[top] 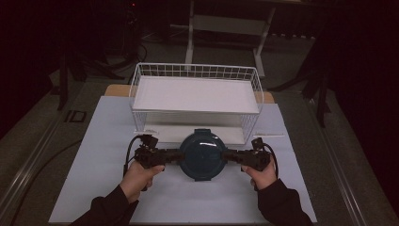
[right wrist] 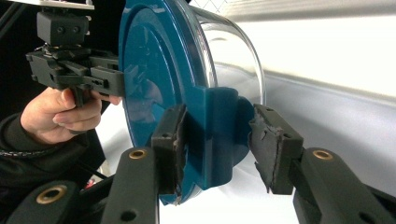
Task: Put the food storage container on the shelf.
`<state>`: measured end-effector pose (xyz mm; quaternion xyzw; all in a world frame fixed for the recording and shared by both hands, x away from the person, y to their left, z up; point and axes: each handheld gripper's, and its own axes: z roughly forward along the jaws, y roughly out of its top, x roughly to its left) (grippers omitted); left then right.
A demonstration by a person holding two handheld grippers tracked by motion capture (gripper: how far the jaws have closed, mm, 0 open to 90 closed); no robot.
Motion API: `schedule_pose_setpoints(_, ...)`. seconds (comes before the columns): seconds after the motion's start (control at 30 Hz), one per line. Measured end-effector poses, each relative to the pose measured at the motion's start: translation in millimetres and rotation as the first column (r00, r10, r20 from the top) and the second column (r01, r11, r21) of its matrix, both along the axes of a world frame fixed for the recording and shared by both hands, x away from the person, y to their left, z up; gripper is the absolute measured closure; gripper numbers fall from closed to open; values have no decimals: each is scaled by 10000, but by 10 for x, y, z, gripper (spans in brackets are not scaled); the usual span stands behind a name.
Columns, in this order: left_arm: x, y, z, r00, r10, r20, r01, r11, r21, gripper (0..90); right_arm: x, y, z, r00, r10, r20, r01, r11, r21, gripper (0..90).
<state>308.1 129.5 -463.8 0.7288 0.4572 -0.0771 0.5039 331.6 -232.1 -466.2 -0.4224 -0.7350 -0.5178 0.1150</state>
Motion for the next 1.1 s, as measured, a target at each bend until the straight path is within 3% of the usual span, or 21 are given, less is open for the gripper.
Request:
schedule_pose_setpoints(0.57, 365, 61, -208, 9985, 374, 401, -371, 9993, -71, 561, 449, 111, -94, 9986, -56, 527, 77, 9992, -385, 562)
schedule_pose_setpoints(0.97, 623, 29, -299, 9960, 675, 578, -683, 9976, 129, 557, 642, 117, -234, 9966, -435, 693, 458, 9985, -309, 561)
schedule_pose_setpoints(1.1, 680, 30, -358, 9951, 827, 544, -829, 9966, 10, 553, 664, 118, -266, 9970, -627, 463, 643, 9973, -350, 560)
